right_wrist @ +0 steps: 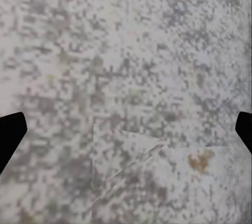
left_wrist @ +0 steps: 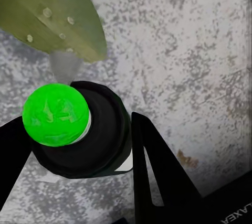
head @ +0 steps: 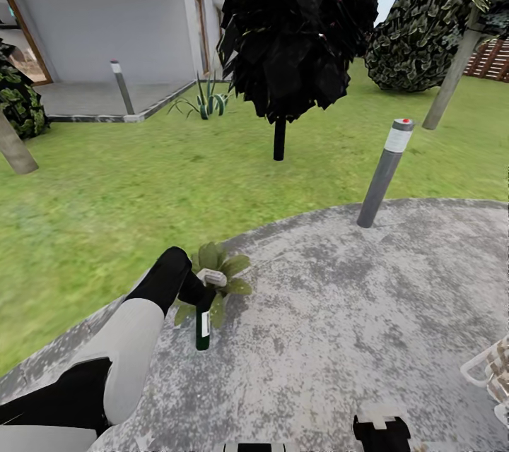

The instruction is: Pick up the pesticide atomizer in the garden and spray insectifuge to fully cover both potted plants in the garden.

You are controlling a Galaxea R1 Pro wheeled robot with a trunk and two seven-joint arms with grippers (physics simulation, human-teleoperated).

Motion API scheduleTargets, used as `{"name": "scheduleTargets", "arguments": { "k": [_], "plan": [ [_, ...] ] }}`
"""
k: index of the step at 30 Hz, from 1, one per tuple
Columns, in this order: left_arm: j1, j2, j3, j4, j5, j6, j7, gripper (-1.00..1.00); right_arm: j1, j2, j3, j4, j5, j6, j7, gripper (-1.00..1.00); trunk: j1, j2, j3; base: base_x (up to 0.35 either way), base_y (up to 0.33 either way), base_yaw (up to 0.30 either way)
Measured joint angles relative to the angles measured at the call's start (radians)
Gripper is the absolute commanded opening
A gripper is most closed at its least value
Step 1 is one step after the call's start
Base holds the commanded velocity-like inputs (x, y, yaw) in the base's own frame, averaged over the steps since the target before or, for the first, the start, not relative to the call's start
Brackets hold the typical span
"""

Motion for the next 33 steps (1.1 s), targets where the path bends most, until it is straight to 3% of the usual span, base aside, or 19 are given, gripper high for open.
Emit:
{"name": "scheduleTargets", "arguments": {
  "k": [8,20,33],
  "plan": [
    [0.0,0.002,0.0,0.0,0.001,-0.001,0.0,-1.0,0.0,0.002,0.0,-0.001,0.0,0.0,0.0,1.0,0.0,0.0,0.0,-0.002,-0.008,0.206],
    [0.001,0.001,-0.001,0.003,-0.001,-0.008,0.001,-1.0,0.0,-0.001,0.0,0.0,-0.001,0.0,0.0,1.0,0.0,0.0,0.0,-0.063,0.006,0.015],
    [0.001,0.008,-0.001,0.0,-0.002,-0.009,0.005,-1.0,0.0,-0.001,0.0,0.0,0.0,0.001,0.001,1.0,0.0,0.0,0.0,-0.027,0.255,0.0]
  ]
}}
